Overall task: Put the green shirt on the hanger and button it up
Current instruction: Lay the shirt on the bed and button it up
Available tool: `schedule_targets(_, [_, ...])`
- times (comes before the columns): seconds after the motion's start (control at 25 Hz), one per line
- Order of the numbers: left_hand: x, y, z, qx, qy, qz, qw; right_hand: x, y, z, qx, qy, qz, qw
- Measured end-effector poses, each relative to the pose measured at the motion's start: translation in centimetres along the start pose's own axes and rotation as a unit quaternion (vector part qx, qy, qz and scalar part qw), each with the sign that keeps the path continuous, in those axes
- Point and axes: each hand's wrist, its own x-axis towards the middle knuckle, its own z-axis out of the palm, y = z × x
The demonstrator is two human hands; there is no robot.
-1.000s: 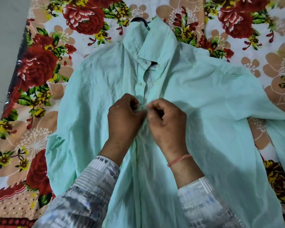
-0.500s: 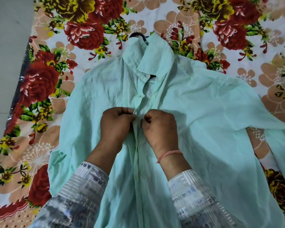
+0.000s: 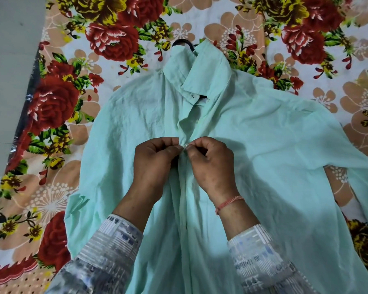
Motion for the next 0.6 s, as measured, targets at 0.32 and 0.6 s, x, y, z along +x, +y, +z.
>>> schedule_targets(0.32, [0.0, -0.2, -0.6, -0.014, 0.005, 0.031, 0.999, -1.0, -0.3, 0.3, -0.003, 0.030, -0.032, 0.999])
schedule_targets(0.6, [0.2, -0.9, -0.8, -0.050, -0.041, 0.034, 0.997, -0.3, -0.3, 0.2, -0.008, -0.001, -0.005, 1.000])
